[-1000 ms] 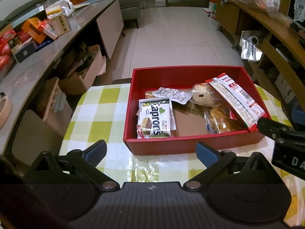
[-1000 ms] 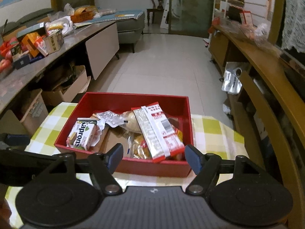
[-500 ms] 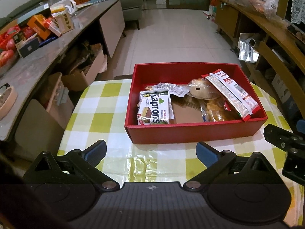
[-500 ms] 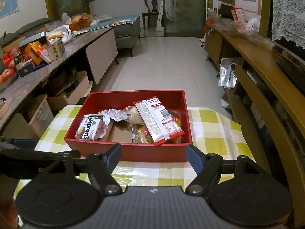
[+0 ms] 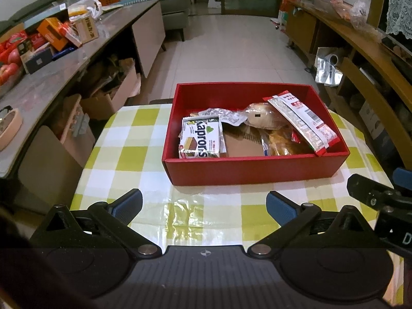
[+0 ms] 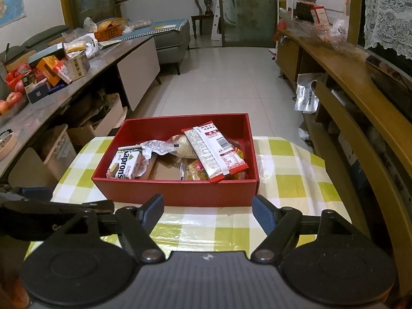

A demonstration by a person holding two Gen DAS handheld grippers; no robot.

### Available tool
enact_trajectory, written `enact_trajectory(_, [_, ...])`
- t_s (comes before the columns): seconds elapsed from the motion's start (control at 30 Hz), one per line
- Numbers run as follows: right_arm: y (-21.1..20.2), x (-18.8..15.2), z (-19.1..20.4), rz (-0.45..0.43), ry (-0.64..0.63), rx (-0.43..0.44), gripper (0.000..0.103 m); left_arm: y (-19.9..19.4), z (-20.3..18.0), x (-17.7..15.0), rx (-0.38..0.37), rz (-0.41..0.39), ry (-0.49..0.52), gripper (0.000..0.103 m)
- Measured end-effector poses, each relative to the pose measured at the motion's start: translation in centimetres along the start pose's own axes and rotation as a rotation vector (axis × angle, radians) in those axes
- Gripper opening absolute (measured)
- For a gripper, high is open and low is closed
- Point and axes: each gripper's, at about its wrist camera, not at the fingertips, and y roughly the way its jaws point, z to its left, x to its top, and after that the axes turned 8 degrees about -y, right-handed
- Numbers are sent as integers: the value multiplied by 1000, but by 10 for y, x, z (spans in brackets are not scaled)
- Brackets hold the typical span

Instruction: Organize snacks

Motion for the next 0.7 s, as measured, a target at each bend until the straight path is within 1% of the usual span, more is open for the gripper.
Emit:
enact_trajectory(0.47, [-6, -13, 2, 24, -6, 2, 81, -6, -2, -16, 4, 10, 6, 103])
enact_trajectory(0.7, [-8, -25, 0, 54, 3, -3, 81, -10, 1, -22, 5, 13, -5, 103])
